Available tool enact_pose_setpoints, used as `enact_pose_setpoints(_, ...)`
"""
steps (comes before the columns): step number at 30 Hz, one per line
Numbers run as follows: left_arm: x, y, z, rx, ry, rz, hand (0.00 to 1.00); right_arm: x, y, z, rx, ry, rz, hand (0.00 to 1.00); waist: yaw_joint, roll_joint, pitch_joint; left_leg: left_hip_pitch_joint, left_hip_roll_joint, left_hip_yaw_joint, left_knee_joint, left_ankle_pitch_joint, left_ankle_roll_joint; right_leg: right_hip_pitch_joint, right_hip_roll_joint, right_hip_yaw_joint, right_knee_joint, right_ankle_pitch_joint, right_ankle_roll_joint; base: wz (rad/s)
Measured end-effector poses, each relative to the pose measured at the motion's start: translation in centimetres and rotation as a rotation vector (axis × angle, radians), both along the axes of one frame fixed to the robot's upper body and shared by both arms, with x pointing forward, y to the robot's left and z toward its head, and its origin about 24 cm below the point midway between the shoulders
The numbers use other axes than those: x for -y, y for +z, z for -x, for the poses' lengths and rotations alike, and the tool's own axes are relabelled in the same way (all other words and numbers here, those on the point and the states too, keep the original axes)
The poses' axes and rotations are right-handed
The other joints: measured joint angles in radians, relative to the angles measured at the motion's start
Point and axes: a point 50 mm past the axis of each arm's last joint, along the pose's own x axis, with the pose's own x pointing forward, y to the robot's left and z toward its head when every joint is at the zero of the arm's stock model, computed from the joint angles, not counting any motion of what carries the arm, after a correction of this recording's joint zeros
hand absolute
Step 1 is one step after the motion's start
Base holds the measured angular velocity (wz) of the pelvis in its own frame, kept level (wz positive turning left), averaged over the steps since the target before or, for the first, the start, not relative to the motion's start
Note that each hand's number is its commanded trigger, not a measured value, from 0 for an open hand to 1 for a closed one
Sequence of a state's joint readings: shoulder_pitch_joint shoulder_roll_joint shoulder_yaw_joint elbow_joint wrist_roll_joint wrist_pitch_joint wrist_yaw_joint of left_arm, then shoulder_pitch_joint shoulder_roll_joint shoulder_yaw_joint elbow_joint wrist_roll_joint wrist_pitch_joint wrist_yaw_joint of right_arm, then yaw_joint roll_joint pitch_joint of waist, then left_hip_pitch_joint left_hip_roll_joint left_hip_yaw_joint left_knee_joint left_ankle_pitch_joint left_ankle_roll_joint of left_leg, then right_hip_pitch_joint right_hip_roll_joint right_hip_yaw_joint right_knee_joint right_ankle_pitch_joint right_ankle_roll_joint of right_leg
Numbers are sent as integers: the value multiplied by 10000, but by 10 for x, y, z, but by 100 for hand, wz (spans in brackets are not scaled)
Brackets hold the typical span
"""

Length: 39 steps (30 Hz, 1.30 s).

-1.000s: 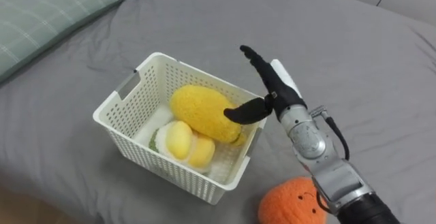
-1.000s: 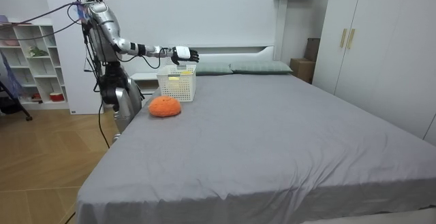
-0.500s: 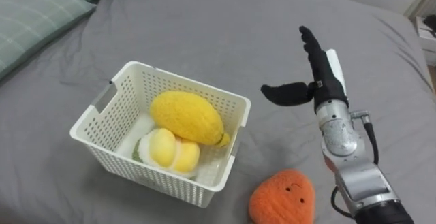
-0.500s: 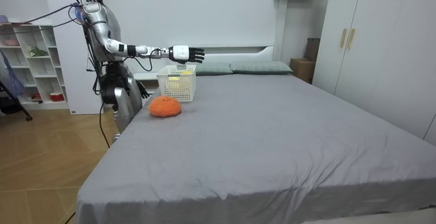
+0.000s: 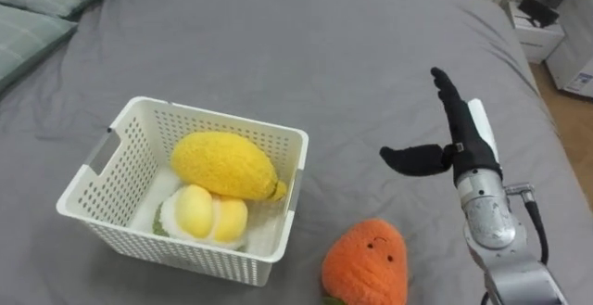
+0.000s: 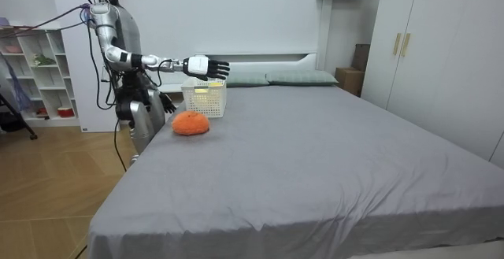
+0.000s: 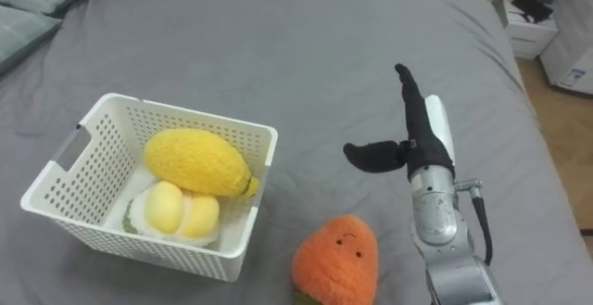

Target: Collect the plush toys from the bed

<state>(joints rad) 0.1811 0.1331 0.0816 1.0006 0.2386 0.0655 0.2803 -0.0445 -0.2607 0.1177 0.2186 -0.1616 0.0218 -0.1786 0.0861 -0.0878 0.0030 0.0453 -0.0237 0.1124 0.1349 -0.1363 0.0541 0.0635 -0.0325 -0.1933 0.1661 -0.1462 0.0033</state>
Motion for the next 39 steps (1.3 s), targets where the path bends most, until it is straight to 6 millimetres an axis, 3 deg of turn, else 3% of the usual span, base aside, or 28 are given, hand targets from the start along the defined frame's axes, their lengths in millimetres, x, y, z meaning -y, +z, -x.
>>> enact_pose_setpoints(8,2,-1,-2,17,200,173,0,7,-34,24,-1619,55,470,0,-22,146,-69,-287,6,34,12,-1,4,-293,-9,19,17,0,0,-1)
enact_pose_setpoints(15,4,-1,-7,65,-33,205,0,3,-40,30,-2040,673,1157,0,5,188,-59,-593,22,130,-1,-3,0,-638,-8,34,19,-1,-1,-2)
enact_pose_setpoints(22,7,-1,-14,199,-192,260,0,-14,-69,44,-3425,1488,1266,0,31,189,-33,-1041,36,152,-10,-2,-1,-1084,-1,18,26,7,-12,0)
enact_pose_setpoints(27,10,-1,-19,381,-65,247,0,-17,-74,43,-3661,1590,1020,0,26,196,21,-1226,37,150,-23,-1,-2,-1258,-3,18,16,10,-15,0)
enact_pose_setpoints(39,14,0,-27,554,-25,271,0,-26,-83,36,-4407,2295,1059,0,-35,161,65,-1808,39,136,18,1,-2,-1842,-4,-9,32,20,-27,0)
